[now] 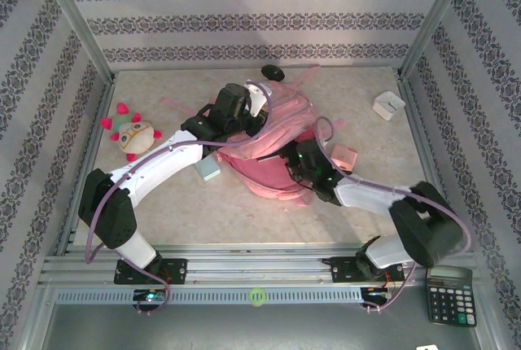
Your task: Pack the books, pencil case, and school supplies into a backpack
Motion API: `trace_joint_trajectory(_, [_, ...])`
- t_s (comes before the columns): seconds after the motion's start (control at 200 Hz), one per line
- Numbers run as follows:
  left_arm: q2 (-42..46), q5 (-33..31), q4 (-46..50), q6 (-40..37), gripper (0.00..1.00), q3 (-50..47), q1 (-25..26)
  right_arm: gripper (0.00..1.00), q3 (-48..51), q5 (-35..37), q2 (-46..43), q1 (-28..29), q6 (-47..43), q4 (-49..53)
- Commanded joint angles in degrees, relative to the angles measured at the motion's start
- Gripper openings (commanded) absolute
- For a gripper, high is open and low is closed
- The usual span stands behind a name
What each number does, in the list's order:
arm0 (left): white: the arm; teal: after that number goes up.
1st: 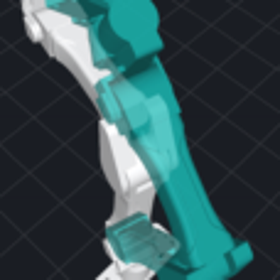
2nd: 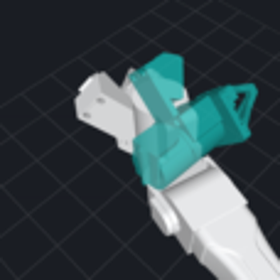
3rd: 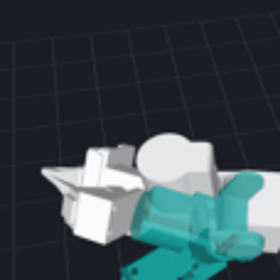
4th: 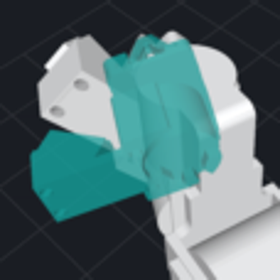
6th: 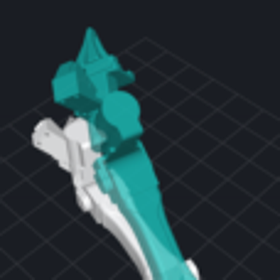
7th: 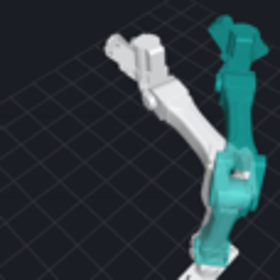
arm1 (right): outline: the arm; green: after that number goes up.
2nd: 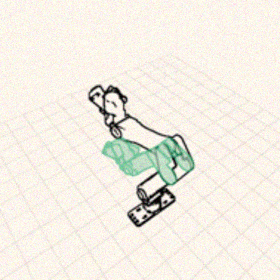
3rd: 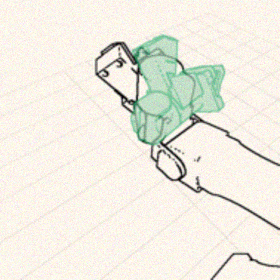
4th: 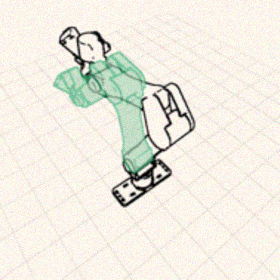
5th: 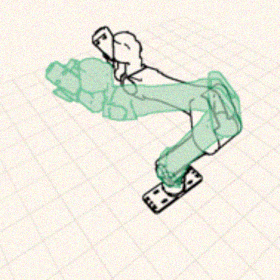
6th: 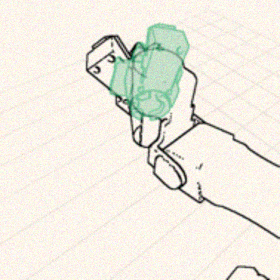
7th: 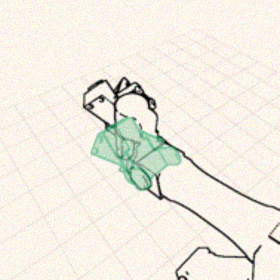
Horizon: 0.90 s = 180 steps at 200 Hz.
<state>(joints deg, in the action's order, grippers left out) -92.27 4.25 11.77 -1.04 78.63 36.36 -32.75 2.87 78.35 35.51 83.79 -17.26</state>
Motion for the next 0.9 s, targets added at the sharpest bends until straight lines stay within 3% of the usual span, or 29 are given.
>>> trace_joint_trajectory(0.0, [2.09, 0.97, -4.89, -0.47, 0.0, -2.0, -0.67, 0.64, 2.24, 0.02, -10.31, 0.8, -5.17, 13.08])
trace_joint_trajectory(0.135, [2.25, 3.97, -5.73, -0.46, 0.0, -5.42, -0.67, 0.65, 1.06, 6.34, -25.63, 2.18, -8.99, 32.1])
trace_joint_trajectory(0.2, [1.97, 6.53, -5.38, -0.15, 0.07, -6.56, -0.63, 0.64, -0.26, 8.86, -31.81, 2.11, -10.92, 39.34])
trace_joint_trajectory(0.245, [1.85, 8.34, -5.1, 0.15, 0.19, -7.14, -0.56, 0.64, -1.7, 10.01, -35.49, 2.11, -13.14, 42.79])
trace_joint_trajectory(0.315, [2.25, 10.45, -4.98, 1.28, 0.51, -8.07, -0.57, 0.65, -4.56, 9.21, -36.94, 1.85, -20.12, 44.19])
trace_joint_trajectory(0.4, [4.08, 9.98, -4.62, 3.15, 0.72, -8.99, -0.66, 0.67, -11.7, 6.22, -32.13, 1.73, -31.39, 46.31])
trace_joint_trajectory(0.49, [6.52, 7.93, -1.71, 4.87, 0.84, -9.4, -1.87, 0.67, -18.23, 0.13, -24.66, 3.08, -45.64, 44.8])
trace_joint_trajectory(0.62, [10.03, 6.7, 3.63, 11.49, 0.87, -10.92, -8.41, 0.66, -23.9, -0.41, -15.69, 10.98, -71.63, 42.03])
trace_joint_trajectory(0.655, [11.04, 5.96, 5.1, 12.8, 0.87, -11.62, -10.28, 0.67, -24.53, 1.38, -12.96, 15.05, -82.32, 41.73])
trace_joint_trajectory(0.729, [13.35, 5.62, 6.92, 15.45, 0.87, -14.11, -14.16, 0.69, -25.21, 5.86, -7.52, 20.59, -96.28, 42.16])
trace_joint_trajectory(0.894, [18.5, 7.08, 6.35, 18.38, 0.88, -20.51, -21.15, 0.7, -26.88, 10.97, 4.99, 23.23, -110.02, 41.3])
